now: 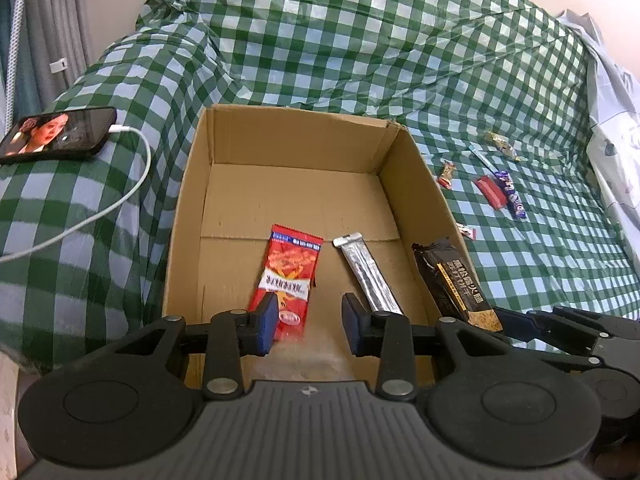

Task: Organize snacks
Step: 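Open both tools to drop the peanut bar and biscuit pack into the box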

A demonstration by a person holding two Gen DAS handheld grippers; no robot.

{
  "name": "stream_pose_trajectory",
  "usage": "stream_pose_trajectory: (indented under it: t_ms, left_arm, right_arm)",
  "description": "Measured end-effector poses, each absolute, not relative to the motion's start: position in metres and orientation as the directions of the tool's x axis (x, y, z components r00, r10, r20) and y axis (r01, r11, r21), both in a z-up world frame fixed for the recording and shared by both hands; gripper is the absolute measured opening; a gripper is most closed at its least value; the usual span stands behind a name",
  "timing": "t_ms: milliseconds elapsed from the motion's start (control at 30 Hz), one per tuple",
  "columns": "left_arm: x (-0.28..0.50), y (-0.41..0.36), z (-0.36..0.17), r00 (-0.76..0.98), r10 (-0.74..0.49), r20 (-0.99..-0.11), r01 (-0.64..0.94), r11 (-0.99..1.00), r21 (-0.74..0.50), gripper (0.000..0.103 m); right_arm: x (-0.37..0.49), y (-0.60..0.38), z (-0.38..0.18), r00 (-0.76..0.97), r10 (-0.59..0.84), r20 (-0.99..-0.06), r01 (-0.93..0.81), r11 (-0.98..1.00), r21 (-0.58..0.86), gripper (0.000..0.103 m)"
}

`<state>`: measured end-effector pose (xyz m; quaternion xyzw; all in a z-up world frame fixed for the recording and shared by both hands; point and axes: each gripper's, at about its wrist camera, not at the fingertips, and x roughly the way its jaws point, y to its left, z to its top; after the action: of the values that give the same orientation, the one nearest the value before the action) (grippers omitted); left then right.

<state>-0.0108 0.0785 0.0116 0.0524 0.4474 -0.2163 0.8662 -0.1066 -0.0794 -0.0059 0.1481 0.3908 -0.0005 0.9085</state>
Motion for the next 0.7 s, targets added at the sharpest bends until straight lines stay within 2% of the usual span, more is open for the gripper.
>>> stream_pose_trajectory:
  t_ms: [333,367,400,433,500,567,700]
  left_arm:
    - [0.047,0.053,-0.018,0.498,-0.271,-0.824,0.411,0.910,-0.051,0.038]
    - [0.050,0.053,-0.017,0.509,-0.264,-0.819,0.411,0.911,-0.038,0.041]
    - [0.053,0.053,-0.016,0.520,-0.257,-0.814,0.412,0.911,-0.024,0.057]
    - [0.054,0.054,-0.015,0.537,-0.248,-0.807,0.409,0.912,-0.009,0.081]
    - [0.054,0.058,-0.010,0.584,-0.220,-0.781,0.383,0.923,0.026,0.100]
    - [0.052,0.063,-0.003,0.612,-0.207,-0.763,0.368,0.929,0.043,0.102]
    - [0.045,0.084,0.011,0.628,-0.174,-0.758,0.318,0.947,0.046,0.103]
  right_arm:
    - [-0.059,-0.096,-0.049,0.623,0.130,-0.771,0.146,0.949,0.278,0.041]
    - [-0.056,-0.097,-0.051,0.624,0.128,-0.771,0.144,0.951,0.274,0.041]
    - [-0.052,-0.098,-0.052,0.628,0.129,-0.768,0.136,0.953,0.272,0.041]
    - [-0.048,-0.099,-0.052,0.631,0.134,-0.764,0.131,0.952,0.275,0.043]
    - [-0.040,-0.103,-0.052,0.641,0.140,-0.755,0.131,0.949,0.288,0.050]
    - [-0.034,-0.106,-0.050,0.646,0.142,-0.750,0.141,0.943,0.301,0.065]
    - [-0.042,-0.105,-0.039,0.660,0.111,-0.743,0.167,0.943,0.289,0.077]
